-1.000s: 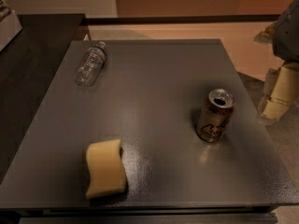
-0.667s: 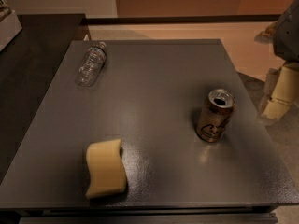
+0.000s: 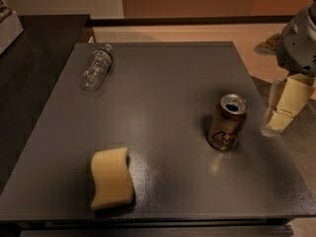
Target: Move orange can near sponge
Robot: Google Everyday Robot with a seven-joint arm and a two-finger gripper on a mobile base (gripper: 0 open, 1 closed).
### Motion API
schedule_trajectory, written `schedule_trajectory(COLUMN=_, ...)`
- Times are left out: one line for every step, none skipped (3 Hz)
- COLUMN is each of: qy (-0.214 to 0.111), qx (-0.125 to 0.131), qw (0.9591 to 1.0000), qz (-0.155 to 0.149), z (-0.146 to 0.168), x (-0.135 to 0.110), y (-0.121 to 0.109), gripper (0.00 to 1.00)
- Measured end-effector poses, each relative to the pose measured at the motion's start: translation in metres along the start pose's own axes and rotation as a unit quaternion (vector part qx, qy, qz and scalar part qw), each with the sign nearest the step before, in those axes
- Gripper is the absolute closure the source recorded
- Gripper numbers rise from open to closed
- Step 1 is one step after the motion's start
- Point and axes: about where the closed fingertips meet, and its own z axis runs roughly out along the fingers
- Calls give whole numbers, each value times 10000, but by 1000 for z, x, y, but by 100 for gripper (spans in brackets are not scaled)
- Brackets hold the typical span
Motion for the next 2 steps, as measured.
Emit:
schedule_trajectory(qy=-256, qx=-213, qw=9992, qz=-200, z=17, x=-8, y=7, gripper=0)
schedule_trajectory(qy=-446, qx=-417, qw=9975, qz=-357, z=30, x=-14, y=17, gripper=0)
